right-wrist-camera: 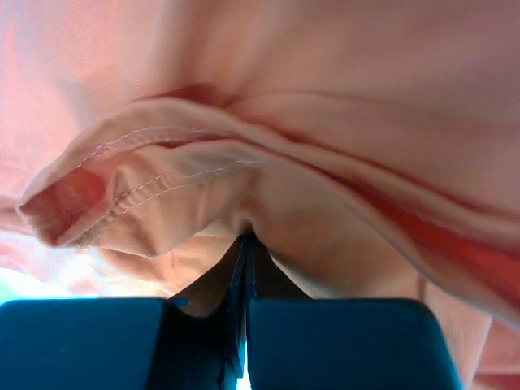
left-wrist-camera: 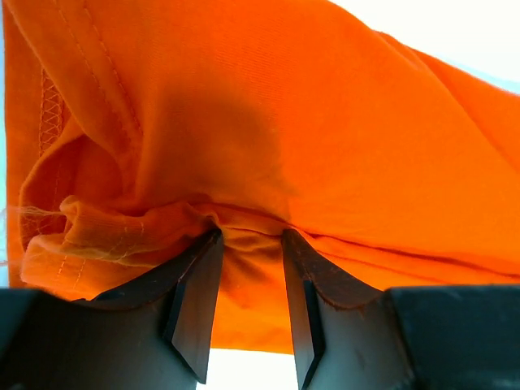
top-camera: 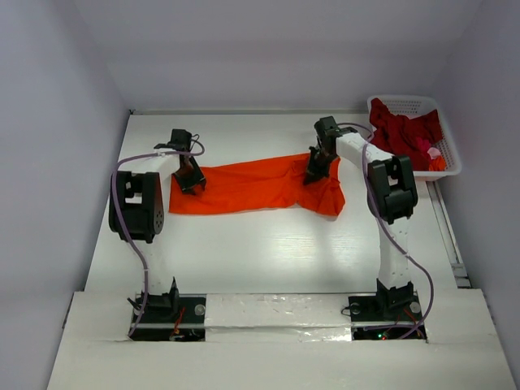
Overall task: Fold and stack the t-shirts
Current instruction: Fold the tshirt
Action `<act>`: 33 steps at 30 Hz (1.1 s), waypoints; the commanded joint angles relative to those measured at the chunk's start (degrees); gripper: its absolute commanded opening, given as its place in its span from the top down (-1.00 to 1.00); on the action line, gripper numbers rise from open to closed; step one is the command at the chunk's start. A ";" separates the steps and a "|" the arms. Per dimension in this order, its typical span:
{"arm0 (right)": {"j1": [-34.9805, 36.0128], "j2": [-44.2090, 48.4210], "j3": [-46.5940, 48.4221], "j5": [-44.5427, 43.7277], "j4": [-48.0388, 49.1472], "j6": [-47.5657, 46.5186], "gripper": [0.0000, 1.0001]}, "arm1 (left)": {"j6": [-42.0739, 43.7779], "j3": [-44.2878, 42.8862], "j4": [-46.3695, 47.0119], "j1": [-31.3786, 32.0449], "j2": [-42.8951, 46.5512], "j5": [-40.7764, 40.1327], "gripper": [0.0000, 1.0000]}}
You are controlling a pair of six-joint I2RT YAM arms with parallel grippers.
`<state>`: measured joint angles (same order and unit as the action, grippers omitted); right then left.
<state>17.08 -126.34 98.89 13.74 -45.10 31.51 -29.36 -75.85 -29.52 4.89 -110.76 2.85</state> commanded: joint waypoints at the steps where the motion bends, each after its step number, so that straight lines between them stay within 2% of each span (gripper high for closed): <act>1: -1.08 -1.27 6.39 -0.64 -1.39 -1.10 1.00 | -0.43 4.13 -1.77 0.65 -0.42 1.28 0.33; 7: -2.75 -3.81 12.80 -1.34 -4.11 -1.10 1.00 | -2.01 8.70 -2.74 2.67 1.60 2.33 0.33; 15: -3.28 -9.44 21.24 0.50 -7.46 -3.03 1.00 | -3.68 13.71 -5.99 11.81 6.25 4.53 0.33; 33: -3.28 -12.70 26.79 -0.11 -8.69 -3.65 1.00 | -5.70 20.83 -14.07 22.80 17.15 5.50 0.32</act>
<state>13.87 -137.45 122.93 13.47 -52.73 28.69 -35.03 -57.14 -37.41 26.48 -96.57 7.70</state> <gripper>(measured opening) 0.009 0.338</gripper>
